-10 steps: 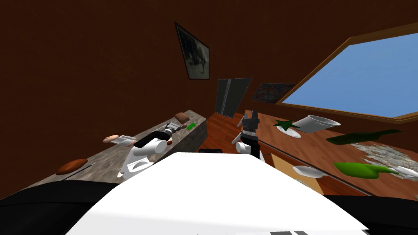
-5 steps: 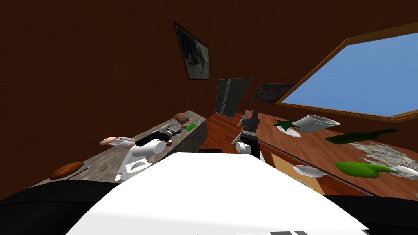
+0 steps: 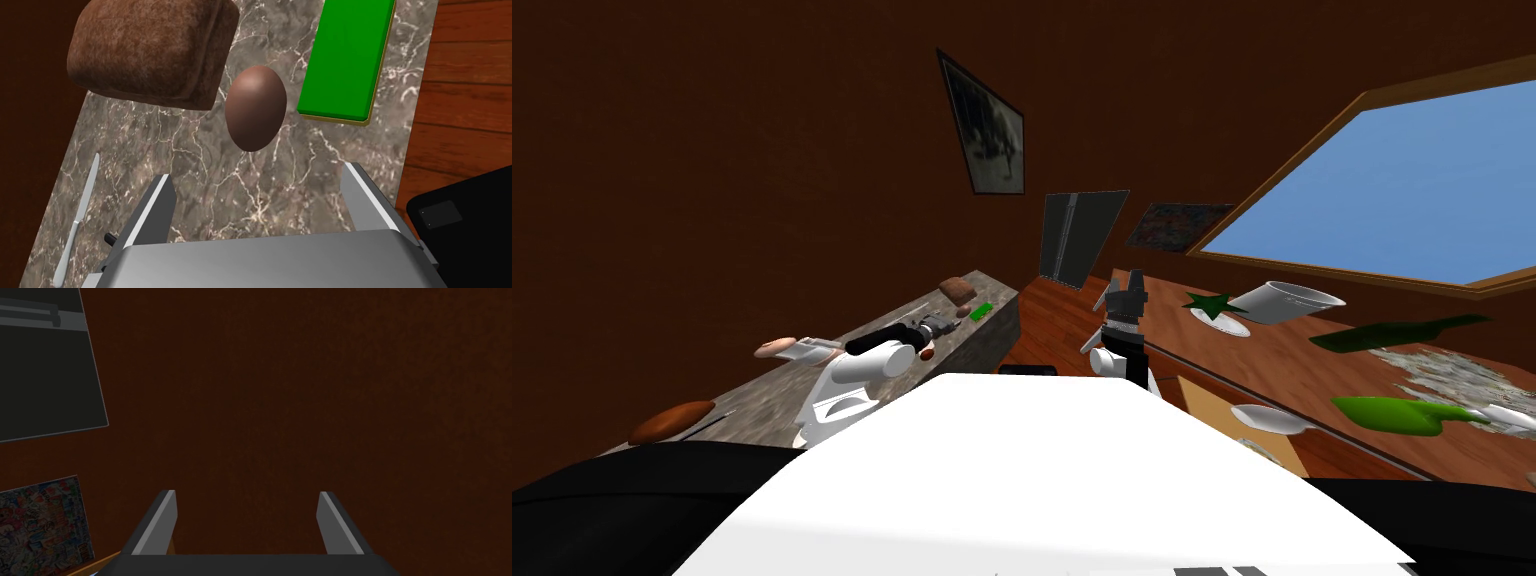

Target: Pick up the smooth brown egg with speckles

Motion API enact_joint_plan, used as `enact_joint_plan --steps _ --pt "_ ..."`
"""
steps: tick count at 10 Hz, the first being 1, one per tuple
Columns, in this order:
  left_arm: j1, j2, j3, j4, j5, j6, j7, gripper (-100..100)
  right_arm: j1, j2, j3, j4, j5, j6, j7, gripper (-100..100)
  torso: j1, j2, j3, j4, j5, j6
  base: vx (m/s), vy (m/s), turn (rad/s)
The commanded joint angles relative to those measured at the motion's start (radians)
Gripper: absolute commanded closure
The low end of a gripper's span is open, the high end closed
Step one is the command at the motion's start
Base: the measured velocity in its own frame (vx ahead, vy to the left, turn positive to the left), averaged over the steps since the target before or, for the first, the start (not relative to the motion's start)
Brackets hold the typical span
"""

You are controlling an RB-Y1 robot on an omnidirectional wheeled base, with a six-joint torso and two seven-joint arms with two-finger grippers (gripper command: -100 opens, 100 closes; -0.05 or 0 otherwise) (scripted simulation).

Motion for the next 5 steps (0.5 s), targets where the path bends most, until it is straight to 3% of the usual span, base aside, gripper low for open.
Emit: enact_joint_plan --steps 1,2,5 --pt "0.014 0.02 0.012 0.015 0.028 0.05 0.013 -100 0.0 0.0 0.0 0.0 0.0 0.0 0.0 0 0.0 0.0 0.0 0.0 0.0 0.0 0.005 0.034 -0.005" --pt "0.014 0.02 0.012 0.015 0.028 0.055 0.013 -100 0.0 0.0 0.0 0.0 0.0 0.0 0.0 0 0.001 0.0 0.0 0.0 0.0 0.0 -0.002 0.031 -0.003" --pt "0.029 0.049 0.023 0.037 0.06 0.142 0.038 -100 0.0 0.0 0.0 0.0 0.0 0.0 0.0 0 0.002 0.001 0.0 0.0 0.0 0.0 -0.006 0.046 0.001"
